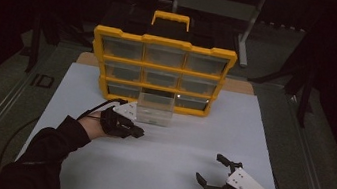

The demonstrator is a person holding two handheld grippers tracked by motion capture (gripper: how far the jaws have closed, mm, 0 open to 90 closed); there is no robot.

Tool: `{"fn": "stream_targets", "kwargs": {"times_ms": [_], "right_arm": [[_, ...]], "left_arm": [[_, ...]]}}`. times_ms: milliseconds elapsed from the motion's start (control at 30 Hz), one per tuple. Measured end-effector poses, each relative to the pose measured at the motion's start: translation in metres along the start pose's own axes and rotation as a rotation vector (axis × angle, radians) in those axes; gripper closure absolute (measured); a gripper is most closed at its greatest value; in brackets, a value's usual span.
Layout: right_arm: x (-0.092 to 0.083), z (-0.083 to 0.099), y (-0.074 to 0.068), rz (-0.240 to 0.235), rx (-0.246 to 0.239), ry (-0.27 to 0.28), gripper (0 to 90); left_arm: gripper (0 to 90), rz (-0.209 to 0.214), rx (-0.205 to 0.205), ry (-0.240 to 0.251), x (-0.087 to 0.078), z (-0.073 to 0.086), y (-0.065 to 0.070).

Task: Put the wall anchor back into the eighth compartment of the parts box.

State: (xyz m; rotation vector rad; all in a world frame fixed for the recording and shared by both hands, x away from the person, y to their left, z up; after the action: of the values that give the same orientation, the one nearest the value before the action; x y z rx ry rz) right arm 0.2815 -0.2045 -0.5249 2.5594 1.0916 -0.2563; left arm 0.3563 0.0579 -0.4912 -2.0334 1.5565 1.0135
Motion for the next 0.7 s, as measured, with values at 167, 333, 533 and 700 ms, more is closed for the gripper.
{"fn": "stream_targets", "kwargs": {"times_ms": [167,333,533,700], "right_arm": [[0.0,0.0,0.0,0.002,-0.003,0.001,8.4],[0.0,0.0,0.0,0.001,0.001,-0.001,8.4],[0.0,0.0,0.0,-0.001,-0.001,-0.001,8.4],[0.0,0.0,0.0,0.001,-0.004,0.001,8.4]], "left_arm": [[83.8,0.005,0.013,0.005,-0.007,-0.011,-0.003],[83.8,-0.007,0.025,0.005,-0.011,-0.02,-0.009],[83.8,-0.002,0.033,0.027,-0.017,-0.034,-0.012],[83.7,-0.013,0.039,0.052,-0.024,-0.048,-0.016]]}}
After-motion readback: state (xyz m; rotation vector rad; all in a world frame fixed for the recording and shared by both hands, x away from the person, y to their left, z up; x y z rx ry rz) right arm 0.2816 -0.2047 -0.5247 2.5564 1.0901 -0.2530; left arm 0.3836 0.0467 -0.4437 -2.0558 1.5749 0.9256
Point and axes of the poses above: each handheld gripper's, and its own axes: x roughly forward along the jaws, z roughly out of its underside, y roughly to its right, the point moved 9 cm from there along x, roughly forward along the jaws, and after that the axes turned 9 degrees about -x, right-handed, at the moved point
